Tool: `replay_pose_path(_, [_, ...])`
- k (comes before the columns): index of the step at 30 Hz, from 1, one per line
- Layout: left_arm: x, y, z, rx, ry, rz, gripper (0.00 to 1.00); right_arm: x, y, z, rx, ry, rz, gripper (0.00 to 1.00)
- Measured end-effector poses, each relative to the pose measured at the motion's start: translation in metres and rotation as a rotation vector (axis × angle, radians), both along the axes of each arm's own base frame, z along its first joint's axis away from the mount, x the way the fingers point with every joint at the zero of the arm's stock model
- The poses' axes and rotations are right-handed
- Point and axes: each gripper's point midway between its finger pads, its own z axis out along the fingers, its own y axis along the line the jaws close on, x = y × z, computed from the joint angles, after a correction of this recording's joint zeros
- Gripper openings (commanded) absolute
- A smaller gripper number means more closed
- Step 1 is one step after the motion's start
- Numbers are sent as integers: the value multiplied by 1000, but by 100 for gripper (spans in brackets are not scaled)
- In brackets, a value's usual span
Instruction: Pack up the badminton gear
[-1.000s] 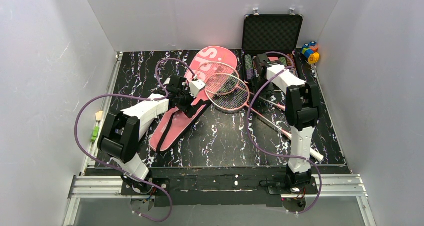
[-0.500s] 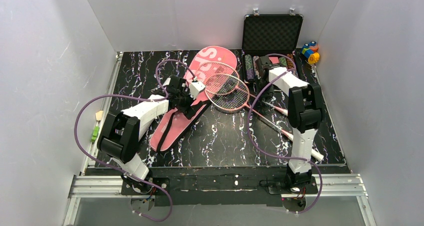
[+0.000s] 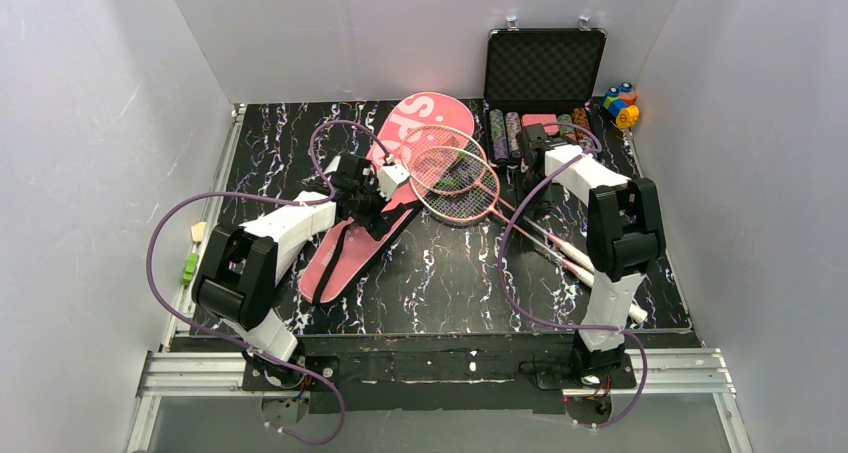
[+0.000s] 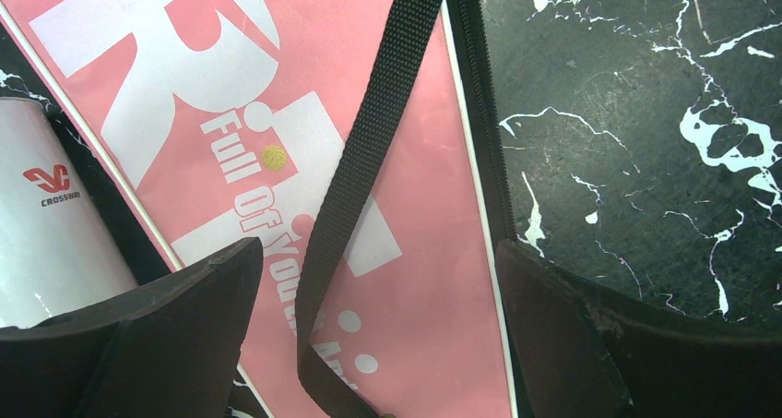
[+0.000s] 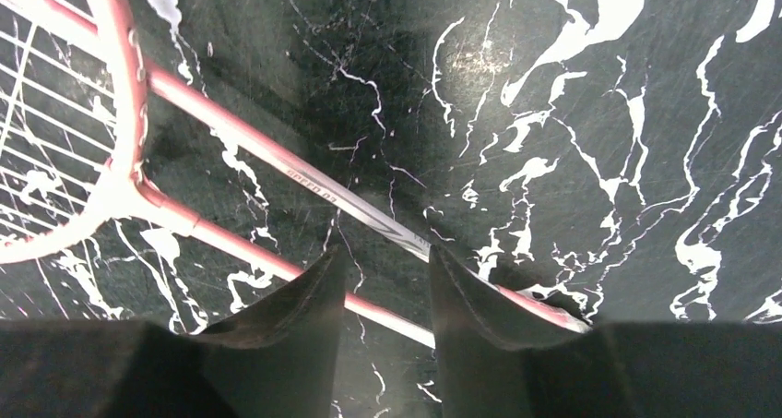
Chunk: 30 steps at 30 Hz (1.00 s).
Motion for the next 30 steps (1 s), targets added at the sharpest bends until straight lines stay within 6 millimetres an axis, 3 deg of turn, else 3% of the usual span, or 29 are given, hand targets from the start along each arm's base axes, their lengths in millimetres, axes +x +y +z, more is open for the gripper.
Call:
replay_pose_path(3, [0, 0, 0, 0, 0, 0, 98, 1, 3, 5, 10, 12, 6, 53])
replay_pose_path(8, [0, 0, 0, 0, -2, 0, 98, 27, 22, 23, 96, -55, 30, 52])
replay_pose_path(12, [3, 3, 1, 6, -13, 12, 98, 27, 31, 0, 126, -6, 42, 47])
replay_pose_path(14, [7, 4, 1, 13, -24, 23, 98, 24, 32, -4, 134, 3, 43, 36])
replay_pose_path(18, [10, 8, -21, 50, 11, 39, 98, 16, 27, -15, 124, -10, 31, 15])
replay_pose_path(21, [9, 7, -28, 54, 26, 35, 95, 10, 26, -14, 124, -33, 17, 12])
replay_pose_path(24, [8, 5, -29, 46, 31, 25, 91, -15, 18, -13, 120, -25, -5, 19])
replay_pose_path(28, [5, -2, -29, 15, 44, 1, 91, -29, 11, -10, 100, -8, -20, 46])
replay_pose_path(30, [3, -4, -28, 3, 50, -10, 91, -30, 8, -6, 88, -16, -37, 53])
